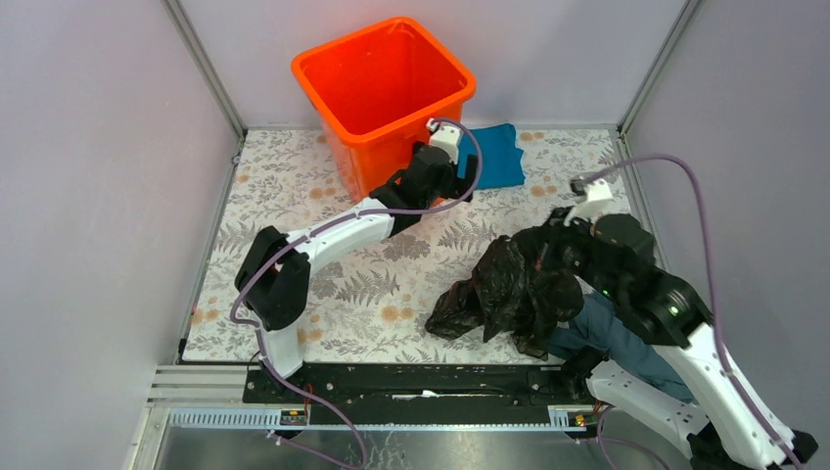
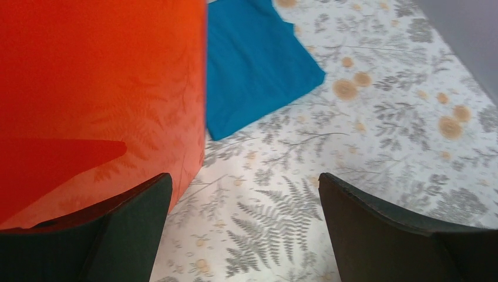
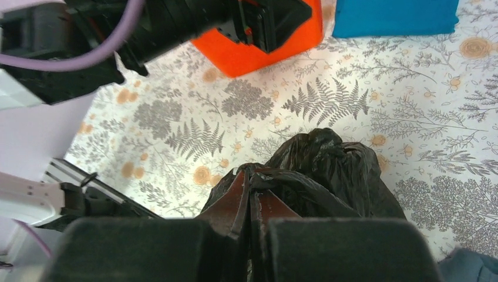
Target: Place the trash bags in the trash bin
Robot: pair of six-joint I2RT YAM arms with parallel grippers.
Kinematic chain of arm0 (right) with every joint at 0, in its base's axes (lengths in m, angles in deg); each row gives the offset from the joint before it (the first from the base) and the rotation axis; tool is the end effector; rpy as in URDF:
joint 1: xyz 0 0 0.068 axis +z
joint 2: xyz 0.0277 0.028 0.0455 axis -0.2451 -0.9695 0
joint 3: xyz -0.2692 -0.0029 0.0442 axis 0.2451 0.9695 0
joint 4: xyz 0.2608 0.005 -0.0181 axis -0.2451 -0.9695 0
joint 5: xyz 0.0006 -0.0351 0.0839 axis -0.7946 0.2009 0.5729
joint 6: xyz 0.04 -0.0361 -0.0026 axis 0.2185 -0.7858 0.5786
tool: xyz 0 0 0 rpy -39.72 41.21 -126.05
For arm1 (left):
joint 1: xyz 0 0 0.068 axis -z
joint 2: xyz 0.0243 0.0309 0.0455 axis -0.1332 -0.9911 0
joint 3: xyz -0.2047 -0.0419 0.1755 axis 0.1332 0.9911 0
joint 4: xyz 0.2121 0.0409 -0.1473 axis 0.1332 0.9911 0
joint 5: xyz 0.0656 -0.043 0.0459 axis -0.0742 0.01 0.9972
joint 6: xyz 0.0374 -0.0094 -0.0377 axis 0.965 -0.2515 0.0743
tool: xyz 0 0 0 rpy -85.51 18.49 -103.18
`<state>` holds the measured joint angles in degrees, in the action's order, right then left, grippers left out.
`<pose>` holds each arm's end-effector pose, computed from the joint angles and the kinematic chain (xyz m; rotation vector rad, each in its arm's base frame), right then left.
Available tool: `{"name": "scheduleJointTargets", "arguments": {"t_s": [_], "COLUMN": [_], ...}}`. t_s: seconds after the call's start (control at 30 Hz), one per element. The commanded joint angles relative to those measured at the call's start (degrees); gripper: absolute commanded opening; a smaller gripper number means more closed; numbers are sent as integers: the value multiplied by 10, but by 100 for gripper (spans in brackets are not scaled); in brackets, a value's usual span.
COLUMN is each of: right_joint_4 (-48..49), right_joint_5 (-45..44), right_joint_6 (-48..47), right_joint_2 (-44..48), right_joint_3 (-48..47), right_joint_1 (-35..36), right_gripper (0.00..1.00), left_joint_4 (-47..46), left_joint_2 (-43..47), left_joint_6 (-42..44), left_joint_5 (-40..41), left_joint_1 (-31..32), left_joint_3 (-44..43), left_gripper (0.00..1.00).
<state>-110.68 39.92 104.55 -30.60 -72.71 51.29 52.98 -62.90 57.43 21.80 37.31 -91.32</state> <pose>0.1006 0.0721 0.4137 -0.1613 1.8492 0.6600 0.3165 -0.3033 0.2994 0.3370 1.9085 -0.4487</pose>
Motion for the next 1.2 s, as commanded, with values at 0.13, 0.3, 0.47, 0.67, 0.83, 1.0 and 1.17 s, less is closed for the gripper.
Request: {"name": "scheduleJointTargets", "arguments": {"t_s": [0.13,0.3,0.47,0.67,0.83,1.0,1.17], "right_joint_4": [99,124,70,76,90,121,144], "right_joint_5": [32,-4,-43,35,85,125,134], "right_joint_6": [-48,-8,38,53,76,105,117], "right_joint_2": [-96,-122,-199,-269,-306,-313,-309], "right_joint_3": [-4,-30,-129,-208,-255,-254,-245], "right_joint_1": [-1,-1,-5,-48,-55,-55,-55], "right_gripper": [0,0,0,0,0,0,0], "left_joint_4": [54,38,-192,47,114,114,126], "left_joint_2": [109,178,260,395,444,433,421], "left_joint_6": [2,-116,-323,-190,-177,-195,-205], "left_joint_5": [-36,-330,-591,-466,-394,-380,-270], "left_joint_1": [-45,-49,-33,-16,-14,18,97], "left_joint_3": [45,105,225,182,178,199,199], "left_gripper": [99,99,99,99,99,95,95]}}
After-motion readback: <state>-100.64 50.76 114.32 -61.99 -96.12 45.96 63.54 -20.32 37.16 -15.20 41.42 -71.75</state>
